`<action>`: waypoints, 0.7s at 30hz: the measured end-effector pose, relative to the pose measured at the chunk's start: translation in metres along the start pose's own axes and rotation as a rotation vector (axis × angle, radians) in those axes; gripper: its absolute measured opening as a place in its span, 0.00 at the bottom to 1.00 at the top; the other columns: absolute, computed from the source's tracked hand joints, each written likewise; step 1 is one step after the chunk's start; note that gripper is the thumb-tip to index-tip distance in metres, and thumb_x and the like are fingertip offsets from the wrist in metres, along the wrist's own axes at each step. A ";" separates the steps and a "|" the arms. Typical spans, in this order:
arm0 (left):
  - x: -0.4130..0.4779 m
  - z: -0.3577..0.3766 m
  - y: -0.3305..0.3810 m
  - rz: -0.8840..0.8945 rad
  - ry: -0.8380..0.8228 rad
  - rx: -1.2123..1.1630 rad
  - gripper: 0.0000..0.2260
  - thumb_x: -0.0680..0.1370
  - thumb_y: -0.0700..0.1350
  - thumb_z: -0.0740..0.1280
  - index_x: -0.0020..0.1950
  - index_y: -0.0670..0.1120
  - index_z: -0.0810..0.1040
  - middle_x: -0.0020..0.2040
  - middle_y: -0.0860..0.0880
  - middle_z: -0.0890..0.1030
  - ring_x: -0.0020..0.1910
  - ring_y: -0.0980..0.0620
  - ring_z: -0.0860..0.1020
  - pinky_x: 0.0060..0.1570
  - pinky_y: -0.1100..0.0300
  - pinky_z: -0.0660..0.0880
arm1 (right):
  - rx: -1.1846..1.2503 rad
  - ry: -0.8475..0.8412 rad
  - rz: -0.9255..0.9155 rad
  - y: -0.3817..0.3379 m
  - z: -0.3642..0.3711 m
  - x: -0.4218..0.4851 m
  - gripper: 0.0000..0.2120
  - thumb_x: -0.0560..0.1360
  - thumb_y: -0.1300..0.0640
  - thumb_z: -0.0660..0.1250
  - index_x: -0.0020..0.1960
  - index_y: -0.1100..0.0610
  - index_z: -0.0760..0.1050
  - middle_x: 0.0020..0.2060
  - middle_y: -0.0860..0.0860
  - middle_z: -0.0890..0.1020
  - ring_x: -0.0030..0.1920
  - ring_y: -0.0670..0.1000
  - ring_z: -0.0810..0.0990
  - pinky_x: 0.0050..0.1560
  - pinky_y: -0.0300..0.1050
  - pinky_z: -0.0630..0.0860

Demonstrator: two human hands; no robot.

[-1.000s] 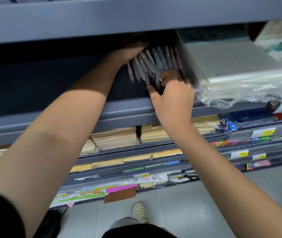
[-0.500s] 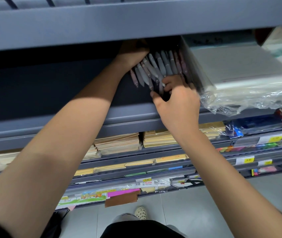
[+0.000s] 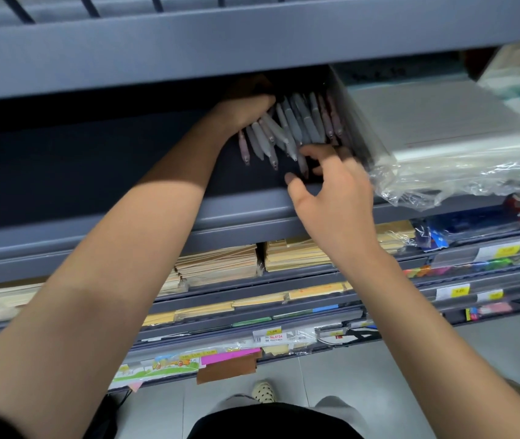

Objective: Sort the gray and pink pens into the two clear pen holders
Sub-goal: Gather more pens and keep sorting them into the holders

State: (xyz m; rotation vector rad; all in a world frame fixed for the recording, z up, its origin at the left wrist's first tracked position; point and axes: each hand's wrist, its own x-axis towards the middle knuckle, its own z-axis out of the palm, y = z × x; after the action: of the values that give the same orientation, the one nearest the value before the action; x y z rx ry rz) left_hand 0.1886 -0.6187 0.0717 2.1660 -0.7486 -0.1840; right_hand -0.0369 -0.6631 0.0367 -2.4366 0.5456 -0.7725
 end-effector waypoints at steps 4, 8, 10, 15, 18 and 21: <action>-0.004 -0.001 -0.001 0.007 0.047 -0.042 0.08 0.73 0.41 0.65 0.40 0.55 0.78 0.42 0.54 0.79 0.37 0.64 0.75 0.28 0.75 0.71 | -0.015 -0.002 -0.004 -0.002 0.002 0.001 0.13 0.75 0.46 0.69 0.55 0.51 0.75 0.42 0.50 0.74 0.46 0.52 0.68 0.47 0.45 0.65; -0.009 -0.004 0.002 0.016 0.020 -0.083 0.11 0.74 0.39 0.64 0.40 0.55 0.78 0.38 0.56 0.79 0.36 0.61 0.77 0.29 0.73 0.73 | -0.006 0.009 0.020 -0.006 0.001 0.004 0.12 0.75 0.47 0.70 0.53 0.52 0.76 0.41 0.50 0.73 0.46 0.54 0.70 0.49 0.49 0.69; -0.012 -0.005 0.003 -0.033 -0.022 -0.133 0.09 0.74 0.40 0.63 0.44 0.53 0.79 0.38 0.52 0.80 0.32 0.53 0.81 0.24 0.65 0.76 | -0.024 0.007 0.039 -0.007 0.001 0.004 0.12 0.76 0.47 0.69 0.54 0.53 0.76 0.42 0.51 0.74 0.49 0.56 0.73 0.50 0.49 0.70; -0.013 -0.011 0.004 -0.005 -0.098 -0.048 0.11 0.75 0.41 0.64 0.52 0.56 0.77 0.44 0.53 0.81 0.36 0.57 0.80 0.23 0.62 0.77 | -0.077 0.020 0.044 -0.009 0.003 0.002 0.13 0.76 0.47 0.67 0.54 0.56 0.77 0.46 0.55 0.79 0.51 0.58 0.75 0.54 0.52 0.72; -0.009 -0.017 -0.001 0.043 -0.123 -0.035 0.18 0.76 0.36 0.64 0.63 0.52 0.77 0.58 0.50 0.80 0.55 0.53 0.78 0.56 0.59 0.77 | -0.077 0.021 0.047 -0.008 0.002 0.003 0.13 0.77 0.48 0.66 0.52 0.58 0.77 0.46 0.56 0.79 0.50 0.59 0.75 0.54 0.54 0.73; -0.011 -0.021 -0.004 0.076 -0.154 -0.058 0.22 0.76 0.32 0.63 0.68 0.48 0.75 0.64 0.48 0.77 0.61 0.54 0.75 0.60 0.66 0.72 | -0.094 0.045 0.005 -0.010 0.002 0.000 0.13 0.77 0.48 0.67 0.54 0.57 0.78 0.46 0.56 0.79 0.50 0.60 0.74 0.54 0.53 0.70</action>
State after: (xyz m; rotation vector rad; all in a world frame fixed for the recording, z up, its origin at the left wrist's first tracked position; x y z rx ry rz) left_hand 0.1892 -0.5969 0.0810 2.0814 -0.9003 -0.3313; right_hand -0.0337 -0.6547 0.0412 -2.5079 0.6175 -0.8180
